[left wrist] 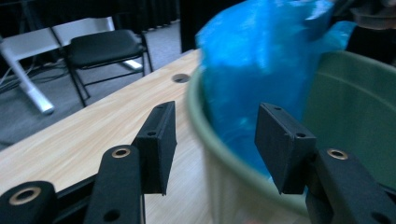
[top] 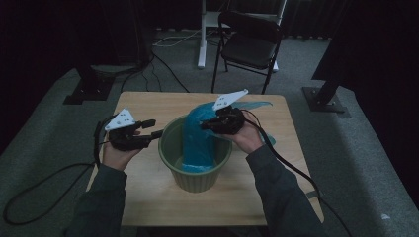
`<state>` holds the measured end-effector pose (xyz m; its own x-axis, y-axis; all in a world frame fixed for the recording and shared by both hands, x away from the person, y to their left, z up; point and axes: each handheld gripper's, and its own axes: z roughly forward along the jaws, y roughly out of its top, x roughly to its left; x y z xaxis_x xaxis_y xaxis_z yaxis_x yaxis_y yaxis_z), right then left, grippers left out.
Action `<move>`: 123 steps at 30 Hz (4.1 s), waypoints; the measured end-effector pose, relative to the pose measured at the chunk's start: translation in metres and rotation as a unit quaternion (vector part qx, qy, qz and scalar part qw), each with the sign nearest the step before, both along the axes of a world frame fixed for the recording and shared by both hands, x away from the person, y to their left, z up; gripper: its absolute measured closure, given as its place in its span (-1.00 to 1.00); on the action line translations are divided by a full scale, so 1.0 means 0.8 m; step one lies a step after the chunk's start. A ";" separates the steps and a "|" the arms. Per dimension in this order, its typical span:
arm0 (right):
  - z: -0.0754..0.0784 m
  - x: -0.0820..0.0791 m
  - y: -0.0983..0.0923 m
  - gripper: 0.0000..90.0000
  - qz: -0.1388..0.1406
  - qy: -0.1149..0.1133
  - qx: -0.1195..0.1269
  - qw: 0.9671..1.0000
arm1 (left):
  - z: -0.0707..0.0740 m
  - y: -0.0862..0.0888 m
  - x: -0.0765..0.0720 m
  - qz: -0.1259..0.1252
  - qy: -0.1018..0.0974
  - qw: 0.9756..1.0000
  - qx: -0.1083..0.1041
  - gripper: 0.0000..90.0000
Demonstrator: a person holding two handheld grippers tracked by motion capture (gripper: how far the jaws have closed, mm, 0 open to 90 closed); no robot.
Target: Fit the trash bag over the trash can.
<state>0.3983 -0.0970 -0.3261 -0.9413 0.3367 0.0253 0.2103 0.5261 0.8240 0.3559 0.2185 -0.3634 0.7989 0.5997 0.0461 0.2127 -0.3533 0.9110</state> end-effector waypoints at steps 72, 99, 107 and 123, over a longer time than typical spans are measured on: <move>-0.014 -0.009 -0.060 1.00 -0.026 0.001 -0.069 0.997 | 0.038 -0.098 -0.001 -0.061 -0.050 0.994 0.077 0.11; -0.012 0.013 -0.053 0.54 -0.049 0.032 -0.014 0.998 | 0.004 -0.099 -0.001 -0.052 -0.030 0.990 0.125 0.91; -0.010 0.014 -0.058 1.00 -0.070 0.039 -0.029 0.996 | -0.006 -0.082 -0.002 -0.046 -0.017 0.993 0.111 0.91; -0.008 -0.001 -0.084 1.00 -0.075 0.035 -0.030 0.996 | 0.005 -0.059 -0.012 -0.035 -0.022 0.995 0.092 0.31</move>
